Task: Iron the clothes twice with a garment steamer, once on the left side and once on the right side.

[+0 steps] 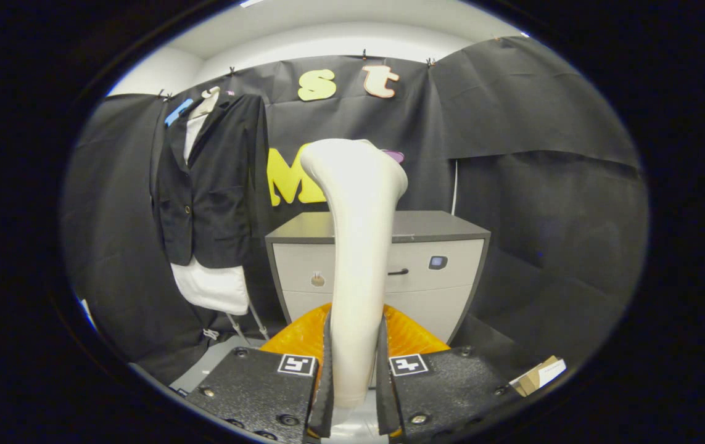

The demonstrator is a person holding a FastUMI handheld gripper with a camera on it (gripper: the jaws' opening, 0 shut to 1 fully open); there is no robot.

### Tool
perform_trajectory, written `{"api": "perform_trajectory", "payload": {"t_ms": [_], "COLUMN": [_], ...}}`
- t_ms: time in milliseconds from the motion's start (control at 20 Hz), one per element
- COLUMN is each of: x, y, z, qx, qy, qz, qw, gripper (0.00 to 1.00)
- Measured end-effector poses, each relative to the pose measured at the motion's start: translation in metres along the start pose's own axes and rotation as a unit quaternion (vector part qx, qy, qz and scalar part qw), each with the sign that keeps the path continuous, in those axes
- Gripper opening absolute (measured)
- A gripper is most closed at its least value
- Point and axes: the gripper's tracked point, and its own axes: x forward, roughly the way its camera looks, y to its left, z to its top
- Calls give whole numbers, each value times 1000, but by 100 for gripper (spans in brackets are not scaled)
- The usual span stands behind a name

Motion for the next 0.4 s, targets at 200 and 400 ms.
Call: {"api": "perform_trajectory", "payload": {"t_ms": [200,400], "x": [-2,-4], "y": [7,9], "z": [2,-1], "qx": [-3,-3], "qy": [1,7], "qz": [0,1], "qw": [1000,1000], "gripper": [30,30]}}
